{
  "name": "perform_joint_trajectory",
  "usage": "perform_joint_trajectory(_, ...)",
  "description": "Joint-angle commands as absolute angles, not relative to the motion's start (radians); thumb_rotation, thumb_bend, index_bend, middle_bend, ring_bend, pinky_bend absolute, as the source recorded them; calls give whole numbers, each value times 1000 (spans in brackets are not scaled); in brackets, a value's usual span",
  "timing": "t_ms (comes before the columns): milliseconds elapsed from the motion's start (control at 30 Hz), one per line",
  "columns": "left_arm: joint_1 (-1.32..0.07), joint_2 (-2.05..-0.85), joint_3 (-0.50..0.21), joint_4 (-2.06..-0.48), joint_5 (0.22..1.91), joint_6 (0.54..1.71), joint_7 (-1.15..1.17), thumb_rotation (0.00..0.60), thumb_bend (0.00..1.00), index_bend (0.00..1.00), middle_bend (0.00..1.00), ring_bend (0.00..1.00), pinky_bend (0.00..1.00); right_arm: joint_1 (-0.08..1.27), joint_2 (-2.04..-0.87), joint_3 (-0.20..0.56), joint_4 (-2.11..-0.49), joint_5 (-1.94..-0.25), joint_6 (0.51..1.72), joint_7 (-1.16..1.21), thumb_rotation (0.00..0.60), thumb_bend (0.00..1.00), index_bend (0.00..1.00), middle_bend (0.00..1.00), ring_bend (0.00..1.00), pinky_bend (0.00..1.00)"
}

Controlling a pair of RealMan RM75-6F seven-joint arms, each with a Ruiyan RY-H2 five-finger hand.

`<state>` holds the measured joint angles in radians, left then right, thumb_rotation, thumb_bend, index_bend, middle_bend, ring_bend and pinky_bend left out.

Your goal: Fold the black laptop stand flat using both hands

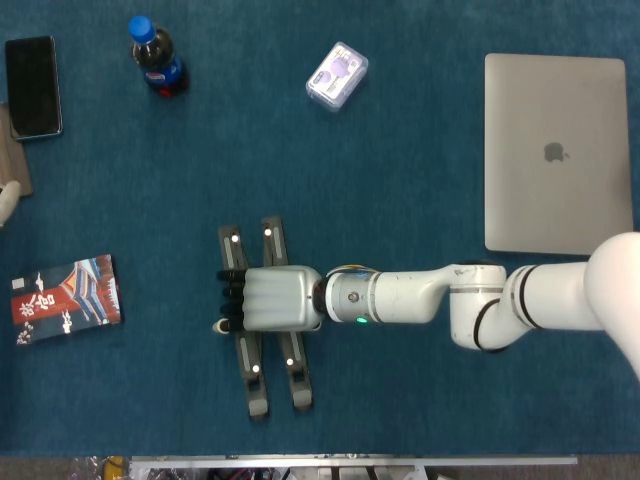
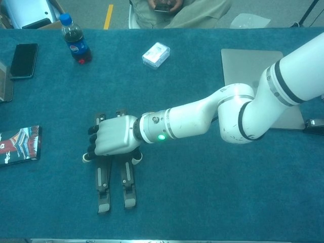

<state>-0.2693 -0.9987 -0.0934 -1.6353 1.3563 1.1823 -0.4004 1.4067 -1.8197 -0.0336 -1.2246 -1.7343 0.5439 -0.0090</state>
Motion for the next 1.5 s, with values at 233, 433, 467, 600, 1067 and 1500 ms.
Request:
perform_joint_trajectory(233, -270, -1002, -93, -1632, 1357, 1177, -406, 133, 251, 0, 20, 0, 50, 1395, -1817, -49, -1222, -1742, 571, -2, 600, 161, 131, 453, 223, 63)
perform_joint_trajectory(433, -272, -1004, -93, -1632, 1360, 1173, -407, 132, 251, 0, 20, 0, 50, 1386, -1817, -54, -1216, -1744, 589, -2, 600, 161, 146, 506, 280, 72)
perform_joint_trajectory(467, -272, -1005, -93, -1632, 1360, 1173, -408, 132, 251, 0, 20, 0, 50, 1383, -1816, -55, -1216, -1743, 592, -2, 600, 161, 147, 512, 285, 72)
perform_joint_trajectory(600, -273, -1006, -92, -1632, 1361, 1171, -409, 131, 251, 0, 20, 0, 50, 1374, -1813, -58, -1213, -1742, 605, -2, 600, 183, 155, 549, 320, 75)
perform_joint_trajectory(1067, -285, -1008, -96, -1643, 1367, 1163, -397, 125, 251, 0, 20, 0, 50, 1326, -1740, -53, -1272, -1714, 645, -45, 600, 206, 0, 119, 22, 91)
perform_joint_trajectory(1500, -299, -1011, -90, -1639, 1397, 1165, -355, 155, 251, 0, 21, 0, 50, 1037, -1489, 8, -1499, -1396, 858, -323, 600, 207, 0, 39, 0, 94)
